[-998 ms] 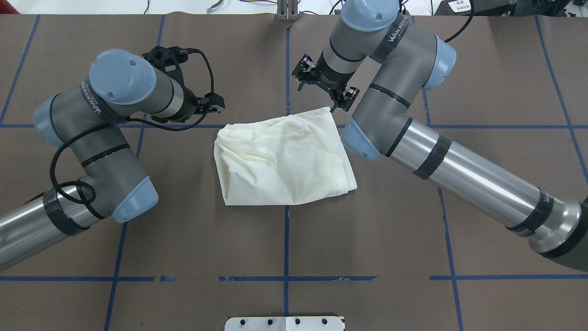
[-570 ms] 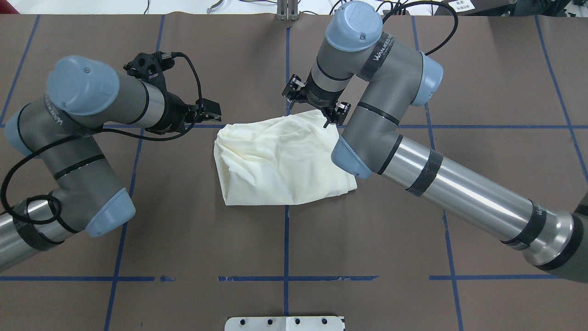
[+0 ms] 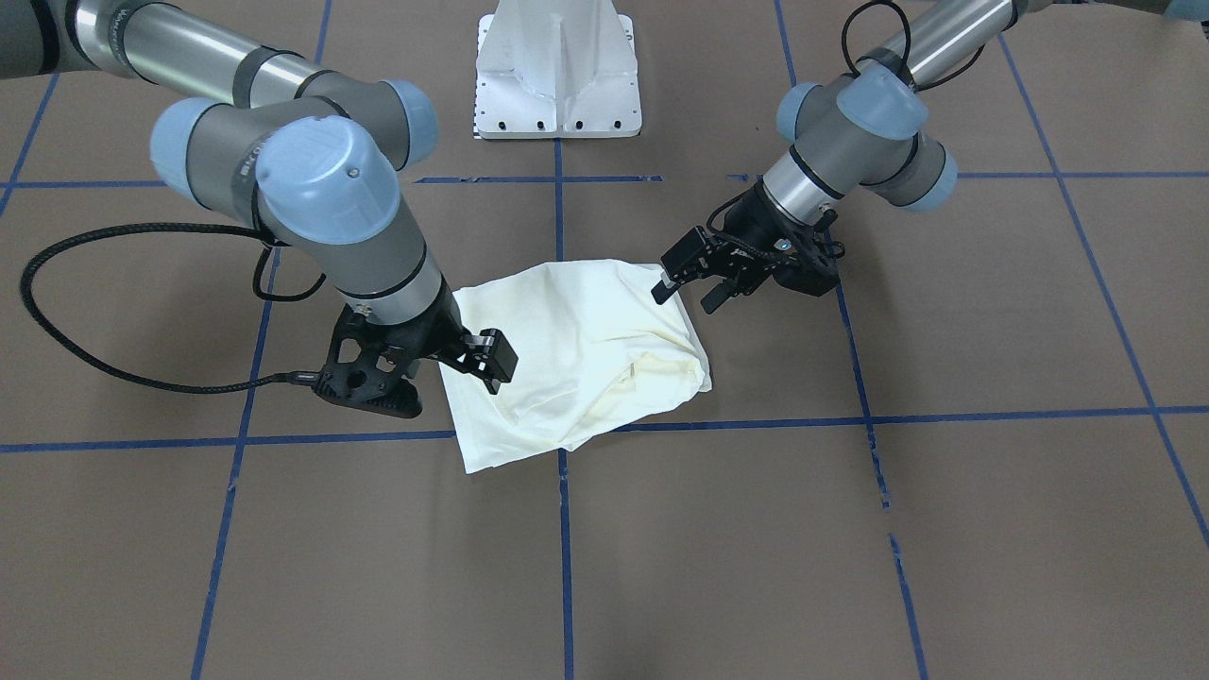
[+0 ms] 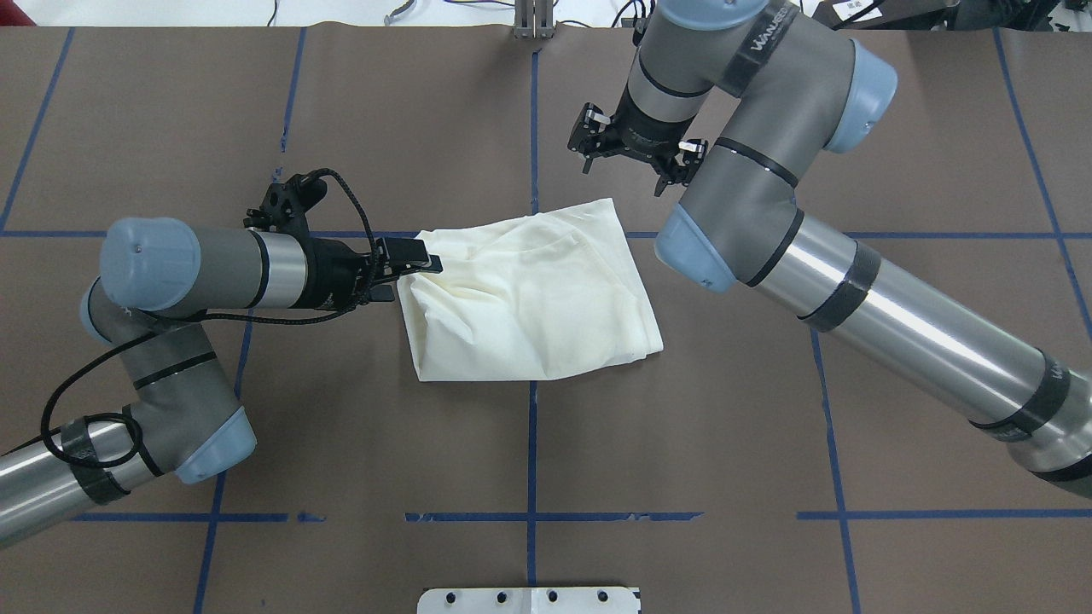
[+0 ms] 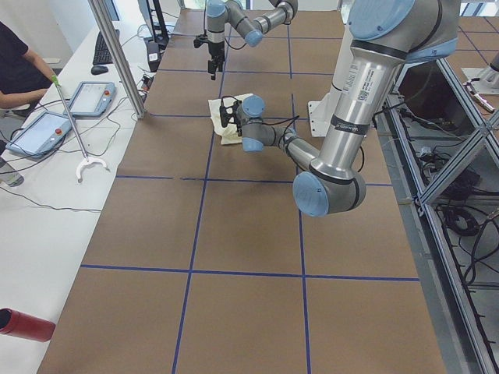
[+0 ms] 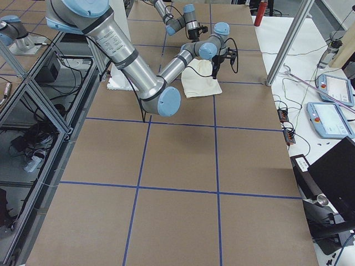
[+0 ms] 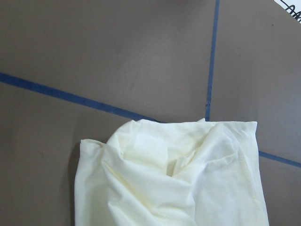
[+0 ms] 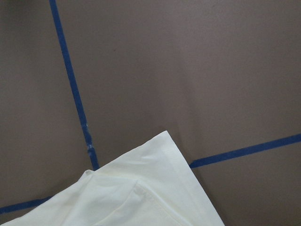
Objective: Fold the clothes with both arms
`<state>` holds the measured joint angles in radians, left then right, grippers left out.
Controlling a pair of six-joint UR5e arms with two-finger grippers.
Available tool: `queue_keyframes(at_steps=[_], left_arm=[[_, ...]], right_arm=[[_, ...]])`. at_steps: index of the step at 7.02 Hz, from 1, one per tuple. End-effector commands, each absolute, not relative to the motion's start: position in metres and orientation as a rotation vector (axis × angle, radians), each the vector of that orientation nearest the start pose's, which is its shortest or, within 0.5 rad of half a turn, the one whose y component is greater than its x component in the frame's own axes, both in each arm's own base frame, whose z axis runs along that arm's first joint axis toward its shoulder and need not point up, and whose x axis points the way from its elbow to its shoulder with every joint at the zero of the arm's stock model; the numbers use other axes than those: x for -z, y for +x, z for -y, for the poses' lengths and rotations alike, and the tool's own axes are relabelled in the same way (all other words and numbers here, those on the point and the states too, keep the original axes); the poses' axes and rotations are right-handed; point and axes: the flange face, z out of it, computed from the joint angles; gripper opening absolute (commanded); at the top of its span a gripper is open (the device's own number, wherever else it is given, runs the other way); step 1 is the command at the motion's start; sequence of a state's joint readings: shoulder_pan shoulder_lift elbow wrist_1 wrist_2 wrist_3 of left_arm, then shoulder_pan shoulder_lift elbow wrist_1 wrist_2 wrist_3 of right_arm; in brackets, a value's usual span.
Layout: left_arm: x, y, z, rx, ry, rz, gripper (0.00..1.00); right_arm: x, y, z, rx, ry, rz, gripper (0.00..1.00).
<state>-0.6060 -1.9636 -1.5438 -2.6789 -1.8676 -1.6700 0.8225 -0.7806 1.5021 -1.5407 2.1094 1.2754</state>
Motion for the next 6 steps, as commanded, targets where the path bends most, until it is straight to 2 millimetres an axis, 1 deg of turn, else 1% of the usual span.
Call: queue_keyframes(at_steps=[1, 2, 3, 4, 5, 6], left_arm=[[-0.321, 0.486, 0.435, 0.352, 0.089, -1.551, 1.0], [-0.311, 0.497, 0.422, 0.327, 0.069, -1.57, 1.0], [-0.305, 0.509, 0.411, 0.305, 0.054, -1.576, 1.0], [-0.306, 0.515, 0.404, 0.294, 0.045, -1.579, 1.0], [-0.307, 0.514, 0.404, 0.292, 0.056, -1.592, 1.0], [-0.307, 0.521, 0.394, 0.273, 0.044, -1.593, 1.0]], right_arm=[[-0.213, -0.387, 0.598, -0.284, -0.046, 0.917, 1.0], [-0.216, -0.383, 0.599, -0.277, -0.039, 0.914, 1.0], [-0.217, -0.38, 0.601, -0.282, -0.038, 0.913, 1.0], [-0.217, -0.379, 0.601, -0.283, -0.037, 0.913, 1.0], [-0.216, -0.379, 0.601, -0.283, -0.036, 0.914, 1.0], [-0.214, -0.379, 0.601, -0.285, -0.041, 0.909, 1.0]])
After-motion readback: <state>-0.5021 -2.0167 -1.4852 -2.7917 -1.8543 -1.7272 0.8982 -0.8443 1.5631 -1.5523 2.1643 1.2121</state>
